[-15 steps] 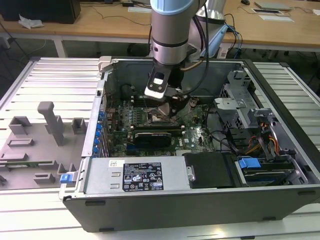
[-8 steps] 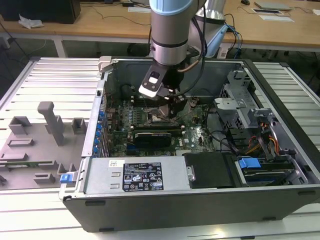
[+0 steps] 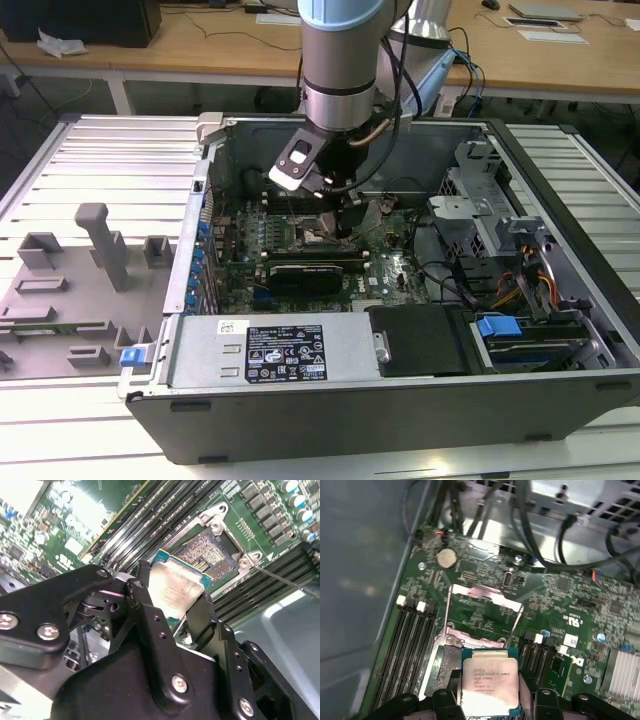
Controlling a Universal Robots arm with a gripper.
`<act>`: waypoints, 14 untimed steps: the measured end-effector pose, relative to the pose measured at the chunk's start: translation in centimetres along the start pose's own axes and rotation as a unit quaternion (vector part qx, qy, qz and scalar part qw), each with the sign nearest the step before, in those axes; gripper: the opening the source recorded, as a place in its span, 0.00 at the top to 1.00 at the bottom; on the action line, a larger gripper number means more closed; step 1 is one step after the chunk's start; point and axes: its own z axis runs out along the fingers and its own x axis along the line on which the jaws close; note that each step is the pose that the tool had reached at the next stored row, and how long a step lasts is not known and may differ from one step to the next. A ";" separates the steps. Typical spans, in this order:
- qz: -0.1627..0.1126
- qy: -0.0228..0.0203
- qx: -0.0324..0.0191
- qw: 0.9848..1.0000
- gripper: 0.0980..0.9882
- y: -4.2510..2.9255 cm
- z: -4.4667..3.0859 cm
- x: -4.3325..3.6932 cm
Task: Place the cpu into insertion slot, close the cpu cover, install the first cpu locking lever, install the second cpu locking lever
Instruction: 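Place the cpu into insertion slot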
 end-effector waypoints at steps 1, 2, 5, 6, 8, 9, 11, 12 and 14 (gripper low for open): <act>0.012 -0.001 0.000 1.000 0.50 0.00 0.01 0.00; 0.024 -0.002 0.000 1.000 0.50 0.00 0.03 0.00; 0.051 -0.005 -0.001 0.999 0.50 -0.01 0.08 0.00; 0.062 -0.006 -0.001 0.998 0.50 -0.01 0.10 0.00; 0.080 -0.007 -0.001 0.997 0.50 -0.01 0.14 0.00; 0.087 -0.008 -0.001 0.996 0.50 -0.03 0.17 0.00; 0.093 -0.008 -0.001 0.996 0.50 -0.11 0.21 0.05; 0.096 -0.009 -0.001 0.995 0.50 -0.22 0.25 0.15; 0.097 -0.009 -0.001 0.995 0.50 -0.41 0.35 0.66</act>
